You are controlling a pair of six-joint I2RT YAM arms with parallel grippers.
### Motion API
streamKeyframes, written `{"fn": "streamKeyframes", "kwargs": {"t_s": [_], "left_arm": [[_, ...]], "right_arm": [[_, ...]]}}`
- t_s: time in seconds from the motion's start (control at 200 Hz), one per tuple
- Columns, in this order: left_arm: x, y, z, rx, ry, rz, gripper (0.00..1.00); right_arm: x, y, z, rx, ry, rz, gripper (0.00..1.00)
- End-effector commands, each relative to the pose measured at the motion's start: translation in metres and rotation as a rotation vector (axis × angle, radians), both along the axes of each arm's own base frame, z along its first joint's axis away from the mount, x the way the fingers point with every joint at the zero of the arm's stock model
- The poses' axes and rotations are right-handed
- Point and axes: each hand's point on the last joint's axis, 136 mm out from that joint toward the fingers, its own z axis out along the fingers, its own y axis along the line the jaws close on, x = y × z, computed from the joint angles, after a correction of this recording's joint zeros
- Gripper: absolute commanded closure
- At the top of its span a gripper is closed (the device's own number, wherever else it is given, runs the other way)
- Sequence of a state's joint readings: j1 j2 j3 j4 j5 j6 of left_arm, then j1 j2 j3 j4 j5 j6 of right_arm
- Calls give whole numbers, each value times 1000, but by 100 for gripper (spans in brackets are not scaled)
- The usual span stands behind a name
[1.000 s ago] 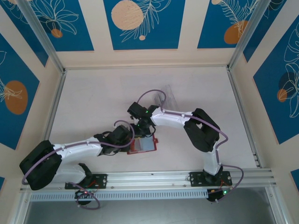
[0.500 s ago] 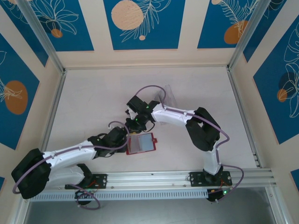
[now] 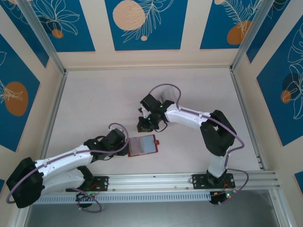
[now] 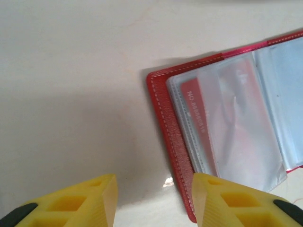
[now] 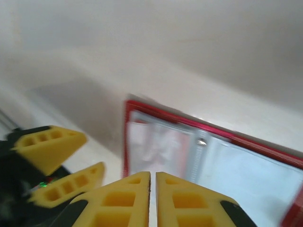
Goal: Put the credit cards into the card holder
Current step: Pick up the credit card from the storage box.
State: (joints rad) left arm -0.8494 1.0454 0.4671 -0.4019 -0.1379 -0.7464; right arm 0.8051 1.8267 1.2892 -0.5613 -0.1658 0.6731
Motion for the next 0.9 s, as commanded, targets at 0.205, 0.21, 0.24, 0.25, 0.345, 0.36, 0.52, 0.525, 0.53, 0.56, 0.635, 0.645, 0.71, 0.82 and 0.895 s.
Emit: {"fn": "streamKeyframes", "kwargs": {"t_s": [0.205, 0.21, 0.24, 0.25, 0.345, 0.36, 0.52, 0.525, 0.53, 0.56, 0.635, 0.645, 0.71, 0.82, 0.895], "left_arm": [[17, -36, -2, 0, 13, -89, 55], [17, -36, -2, 1, 14, -89, 55], [17, -35, -4, 8, 17, -85, 55], [18, -35, -4, 10, 16, -83, 55], [17, -31, -12, 39, 30, -66, 57], [17, -30, -13, 43, 32, -64, 57], [12, -21, -26, 71, 52, -50, 61], [12, -21, -26, 71, 53, -49, 61], [12, -21, -26, 71, 53, -48, 62], [11, -20, -28, 75, 58, -47, 63], [9, -18, -31, 75, 64, -41, 64], [9, -18, -32, 75, 65, -41, 64], [7, -17, -34, 73, 68, -36, 66], [6, -15, -36, 73, 71, -33, 67], [5, -14, -37, 72, 75, -32, 68]], "right_arm": [[17, -36, 33, -99, -181, -27, 81], [18, -37, 34, -101, -183, -28, 81], [22, -40, 37, -108, -196, -32, 81], [24, -42, 37, -111, -198, -35, 81], [42, -56, 45, -135, -227, -67, 80], [45, -58, 46, -139, -233, -73, 80], [87, -88, 63, -235, -335, -139, 76], [88, -89, 63, -239, -337, -141, 76], [89, -90, 63, -243, -339, -143, 76], [97, -95, 65, -269, -351, -155, 76], [118, -107, 67, -338, -390, -176, 75], [120, -108, 68, -346, -395, -178, 75], [136, -117, 67, -409, -416, -189, 76], [159, -124, 63, -480, -438, -191, 75], [173, -126, 57, -506, -436, -189, 76]]}}
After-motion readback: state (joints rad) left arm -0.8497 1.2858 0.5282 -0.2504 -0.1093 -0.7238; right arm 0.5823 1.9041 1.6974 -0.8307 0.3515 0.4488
